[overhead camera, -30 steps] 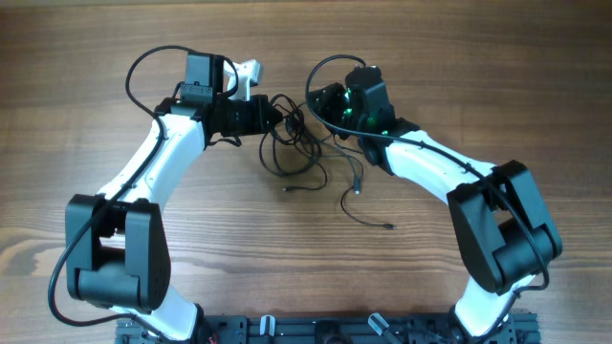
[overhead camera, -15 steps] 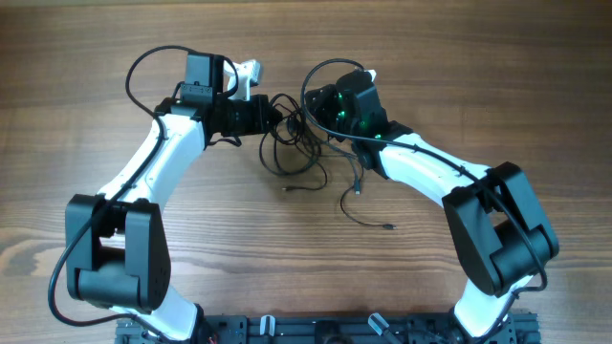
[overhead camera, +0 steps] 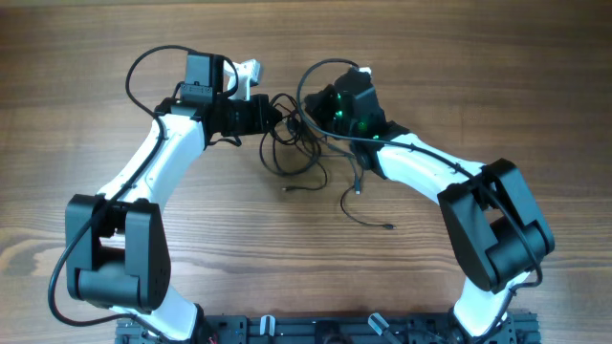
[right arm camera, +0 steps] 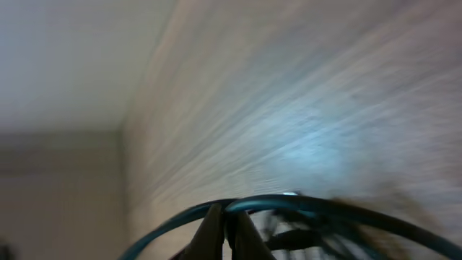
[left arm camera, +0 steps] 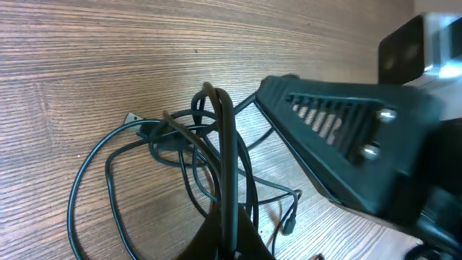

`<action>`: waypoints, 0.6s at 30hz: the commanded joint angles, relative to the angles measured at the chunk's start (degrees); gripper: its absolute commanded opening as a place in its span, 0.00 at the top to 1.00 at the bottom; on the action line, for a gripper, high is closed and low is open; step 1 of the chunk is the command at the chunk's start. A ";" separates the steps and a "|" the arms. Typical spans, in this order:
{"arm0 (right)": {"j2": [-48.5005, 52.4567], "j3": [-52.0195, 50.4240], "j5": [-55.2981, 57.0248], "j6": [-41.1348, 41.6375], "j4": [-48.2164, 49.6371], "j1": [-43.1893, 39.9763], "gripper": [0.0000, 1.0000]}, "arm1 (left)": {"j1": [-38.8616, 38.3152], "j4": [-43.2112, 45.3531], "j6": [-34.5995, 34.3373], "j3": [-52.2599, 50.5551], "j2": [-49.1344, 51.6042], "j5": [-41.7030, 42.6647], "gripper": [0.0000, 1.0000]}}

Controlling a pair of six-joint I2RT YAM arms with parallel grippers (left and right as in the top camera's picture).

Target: Untangle cables

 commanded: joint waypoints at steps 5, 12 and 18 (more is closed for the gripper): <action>-1.38 0.07 -16.81 -3.87 8.87 -1.90 0.96 | -0.17 0.17 0.72 -0.28 -1.46 -0.15 0.96; -1.95 0.07 -23.28 -4.17 6.12 -7.39 0.96 | -0.15 0.17 0.74 -0.28 -1.46 -0.15 0.96; -1.95 0.04 -29.66 -5.60 -2.32 -12.90 0.96 | -0.15 0.20 0.74 -0.28 -1.46 -0.17 0.96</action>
